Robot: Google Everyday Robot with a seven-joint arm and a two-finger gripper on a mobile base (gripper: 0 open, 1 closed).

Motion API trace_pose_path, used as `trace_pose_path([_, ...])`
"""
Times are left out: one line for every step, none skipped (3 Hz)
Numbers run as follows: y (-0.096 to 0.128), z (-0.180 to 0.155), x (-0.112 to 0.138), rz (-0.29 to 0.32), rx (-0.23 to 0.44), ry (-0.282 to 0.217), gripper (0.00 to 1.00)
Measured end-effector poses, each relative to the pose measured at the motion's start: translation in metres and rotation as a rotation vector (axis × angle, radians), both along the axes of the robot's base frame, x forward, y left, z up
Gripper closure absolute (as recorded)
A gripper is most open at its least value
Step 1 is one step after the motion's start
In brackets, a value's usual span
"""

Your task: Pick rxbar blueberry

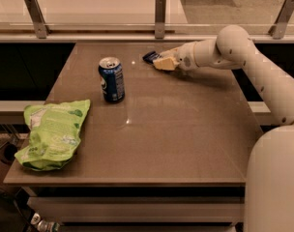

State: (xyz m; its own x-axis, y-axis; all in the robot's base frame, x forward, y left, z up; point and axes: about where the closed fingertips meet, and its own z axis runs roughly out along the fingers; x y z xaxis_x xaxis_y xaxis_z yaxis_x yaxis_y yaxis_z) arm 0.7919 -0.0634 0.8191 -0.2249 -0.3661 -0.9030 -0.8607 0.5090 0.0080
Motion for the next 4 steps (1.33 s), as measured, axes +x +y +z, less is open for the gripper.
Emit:
trace_pose_path([0.0, 0.0, 0.0, 0.0, 0.0, 0.0, 1.0])
trace_pose_path([0.0, 0.0, 0.0, 0.0, 0.0, 0.0, 1.0])
trace_pose_path([0.0, 0.024, 0.004, 0.018, 0.004, -0.037, 1.0])
trace_pose_path([-0.001, 0.052, 0.009, 0.033, 0.001, -0.078, 1.0])
